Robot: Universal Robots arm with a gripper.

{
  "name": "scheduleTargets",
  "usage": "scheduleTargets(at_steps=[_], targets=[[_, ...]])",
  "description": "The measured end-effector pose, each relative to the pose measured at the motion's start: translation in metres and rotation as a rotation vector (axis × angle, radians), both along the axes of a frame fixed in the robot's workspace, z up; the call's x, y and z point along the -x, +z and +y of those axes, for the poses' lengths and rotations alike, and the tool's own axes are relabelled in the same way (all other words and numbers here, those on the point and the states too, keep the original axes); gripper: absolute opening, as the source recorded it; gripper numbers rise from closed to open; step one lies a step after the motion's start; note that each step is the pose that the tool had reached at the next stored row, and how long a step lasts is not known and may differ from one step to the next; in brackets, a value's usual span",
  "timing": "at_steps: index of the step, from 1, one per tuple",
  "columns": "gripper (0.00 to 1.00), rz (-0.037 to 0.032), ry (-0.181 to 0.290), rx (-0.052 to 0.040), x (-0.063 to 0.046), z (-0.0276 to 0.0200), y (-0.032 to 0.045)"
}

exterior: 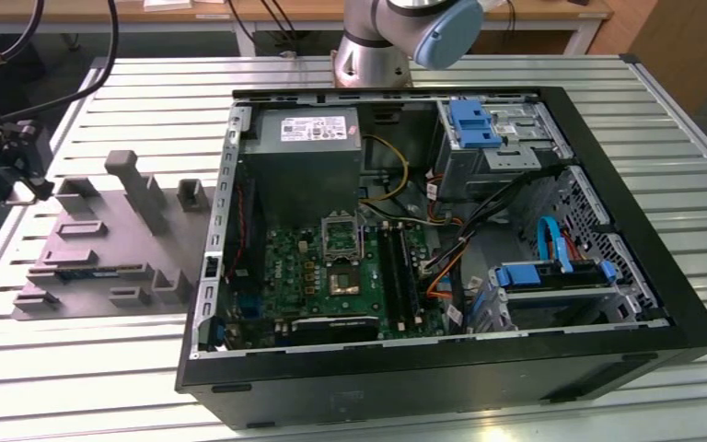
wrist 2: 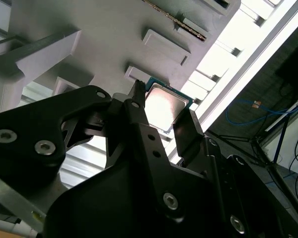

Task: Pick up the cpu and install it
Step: 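Pick up the cpu and move it towards the insertion slot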

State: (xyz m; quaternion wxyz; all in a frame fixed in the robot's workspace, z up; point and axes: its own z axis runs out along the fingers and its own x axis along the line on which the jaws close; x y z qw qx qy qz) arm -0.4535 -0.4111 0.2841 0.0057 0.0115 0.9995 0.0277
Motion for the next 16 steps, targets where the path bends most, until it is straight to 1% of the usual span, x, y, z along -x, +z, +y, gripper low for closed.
scheduleTargets(at_steps=[5,7,16], targets=[[0.47,0.0000,0.000,0.0000,0.0000,0.0000,0.0008],[0.47,0.0000,0.000,0.0000,0.0000,0.0000,0.0039],[0.47,0.0001,0.000,0.0001,0.0000,0.0000,0.0062]])
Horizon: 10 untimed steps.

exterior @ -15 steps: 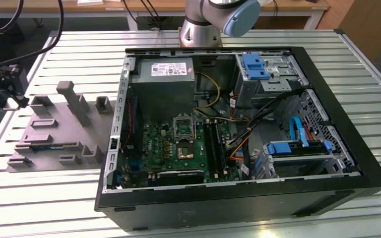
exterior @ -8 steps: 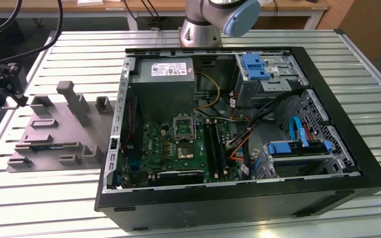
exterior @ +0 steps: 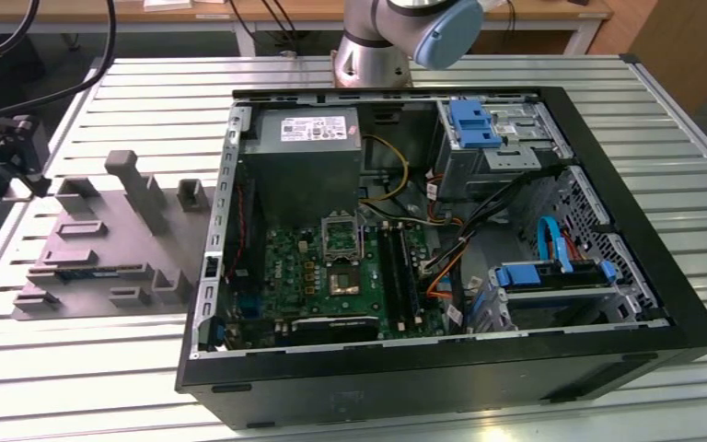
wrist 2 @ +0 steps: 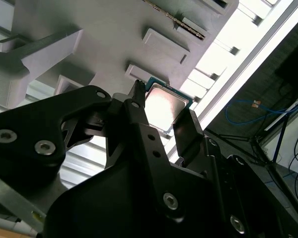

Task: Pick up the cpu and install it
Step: 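Pick up the cpu and move it towards the insertion slot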

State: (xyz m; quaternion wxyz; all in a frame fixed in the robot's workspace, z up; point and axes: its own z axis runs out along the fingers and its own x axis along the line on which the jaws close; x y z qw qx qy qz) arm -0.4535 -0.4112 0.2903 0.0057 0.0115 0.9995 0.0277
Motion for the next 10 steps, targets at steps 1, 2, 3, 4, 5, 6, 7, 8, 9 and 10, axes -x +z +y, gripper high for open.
scheduleTargets(at_steps=[1,2,3,4,5,6,7,8,9,10], targets=[[0.47,0.0000,0.000,0.0000,0.0000,0.0000,0.0003],[0.47,0.0000,0.000,0.0000,0.0000,0.0000,0.0006],[0.47,0.0000,0.000,0.0000,0.0000,0.0000,0.0010],[0.47,0.0000,0.000,0.0000,0.0000,0.0000,0.0015],[0.47,0.0000,0.000,0.0000,0.0000,0.0000,0.0020],[0.47,0.0000,0.000,0.0000,0.0000,0.0000,0.0024],[0.47,-0.0002,0.000,-0.0003,0.0000,0.0000,0.0026],[0.47,-0.0002,0.000,-0.0004,0.0000,0.0000,0.0027],[0.47,-0.0002,0.000,-0.0005,0.0000,0.0000,0.0030],[0.47,-0.0001,0.000,-0.0004,0.0000,0.0000,0.0031]])
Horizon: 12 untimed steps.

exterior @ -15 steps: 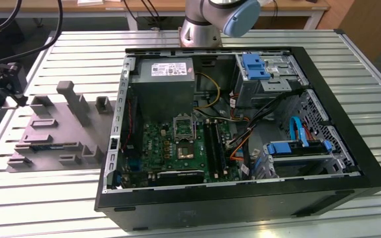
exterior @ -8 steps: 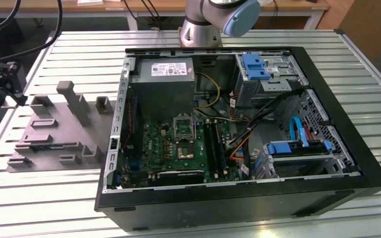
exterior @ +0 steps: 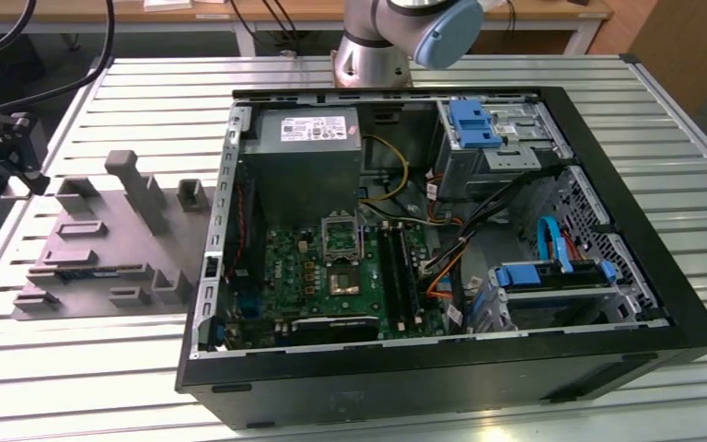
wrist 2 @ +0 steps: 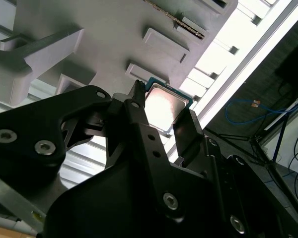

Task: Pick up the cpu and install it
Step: 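Pick up the cpu and move it towards the insertion slot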

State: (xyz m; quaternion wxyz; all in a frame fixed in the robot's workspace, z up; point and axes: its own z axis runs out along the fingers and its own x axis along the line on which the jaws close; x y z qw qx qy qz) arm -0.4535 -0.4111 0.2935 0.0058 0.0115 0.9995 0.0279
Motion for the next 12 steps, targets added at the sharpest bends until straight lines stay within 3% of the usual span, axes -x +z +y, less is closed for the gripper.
scheduleTargets(at_steps=[12], targets=[[0.47,0.0000,0.000,0.0000,0.0000,0.0001,0.0049]])
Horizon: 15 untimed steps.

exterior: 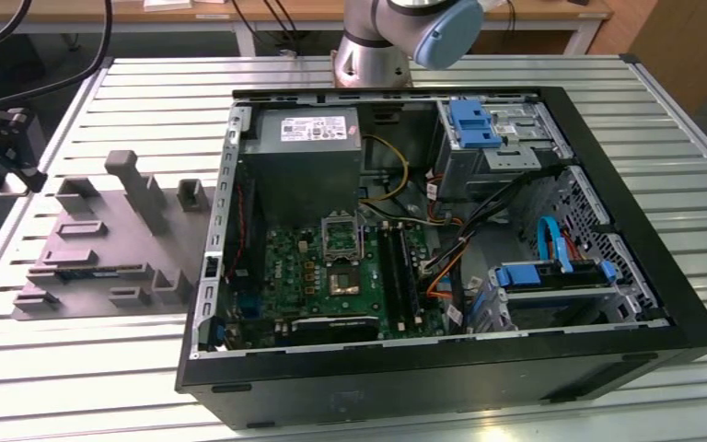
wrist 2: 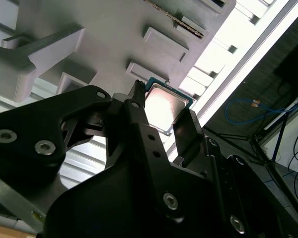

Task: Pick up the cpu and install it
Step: 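Pick up the cpu and move it towards the insertion slot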

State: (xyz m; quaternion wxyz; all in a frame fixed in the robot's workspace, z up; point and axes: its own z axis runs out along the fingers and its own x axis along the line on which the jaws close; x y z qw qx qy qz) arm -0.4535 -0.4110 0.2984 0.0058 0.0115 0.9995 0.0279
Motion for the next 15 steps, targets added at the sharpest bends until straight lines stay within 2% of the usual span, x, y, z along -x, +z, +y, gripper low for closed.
scheduleTargets(at_steps=[15], targets=[[0.47,0.0000,0.000,0.0000,0.0000,0.0000,0.0052]])
